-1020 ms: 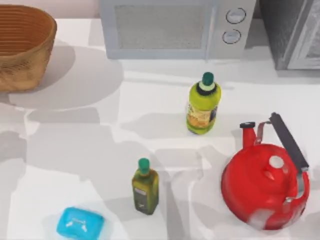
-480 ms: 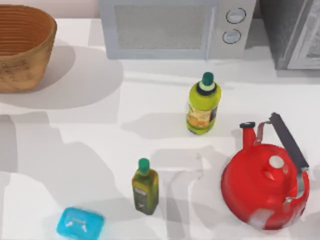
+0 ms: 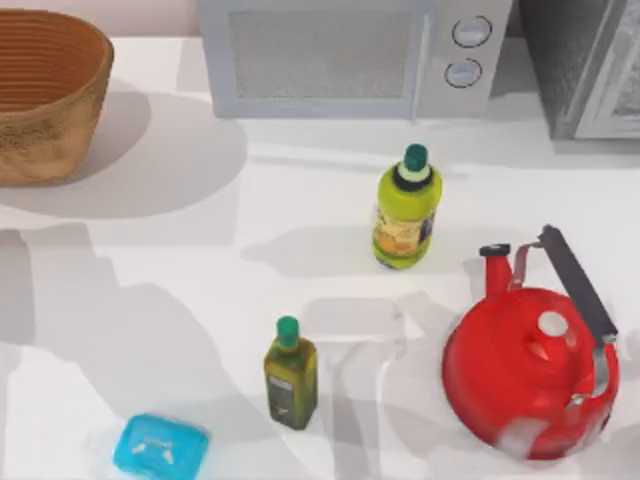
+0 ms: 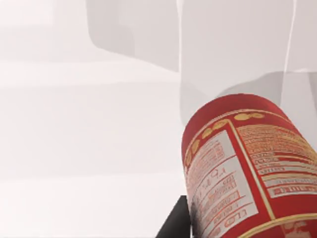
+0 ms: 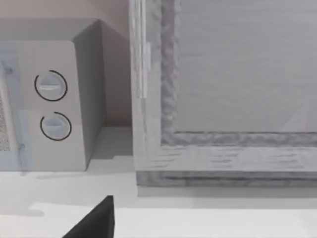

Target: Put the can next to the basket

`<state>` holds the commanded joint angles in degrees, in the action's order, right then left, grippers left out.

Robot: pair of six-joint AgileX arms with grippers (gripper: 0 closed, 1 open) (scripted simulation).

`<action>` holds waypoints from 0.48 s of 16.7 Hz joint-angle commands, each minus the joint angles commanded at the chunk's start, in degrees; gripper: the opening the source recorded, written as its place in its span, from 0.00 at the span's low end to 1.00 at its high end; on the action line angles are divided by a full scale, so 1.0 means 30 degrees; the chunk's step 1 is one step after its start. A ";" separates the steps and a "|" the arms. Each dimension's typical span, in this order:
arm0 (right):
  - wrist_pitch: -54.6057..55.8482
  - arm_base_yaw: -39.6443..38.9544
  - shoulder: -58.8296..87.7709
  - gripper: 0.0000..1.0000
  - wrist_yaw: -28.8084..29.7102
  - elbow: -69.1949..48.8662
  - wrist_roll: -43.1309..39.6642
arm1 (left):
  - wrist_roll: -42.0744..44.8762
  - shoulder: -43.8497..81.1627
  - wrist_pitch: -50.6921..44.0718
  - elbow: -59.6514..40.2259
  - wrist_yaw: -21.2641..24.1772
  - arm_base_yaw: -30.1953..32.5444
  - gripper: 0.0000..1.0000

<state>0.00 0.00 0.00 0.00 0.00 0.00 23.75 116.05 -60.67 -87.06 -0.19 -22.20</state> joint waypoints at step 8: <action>0.0000 0.0000 0.0000 1.00 0.0000 0.0000 0.0000 | 0.0000 0.0000 0.0000 0.0000 0.0000 0.0000 0.60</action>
<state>0.00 0.00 0.00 0.00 0.00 0.00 23.75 116.05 -60.67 -87.06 -0.19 -22.20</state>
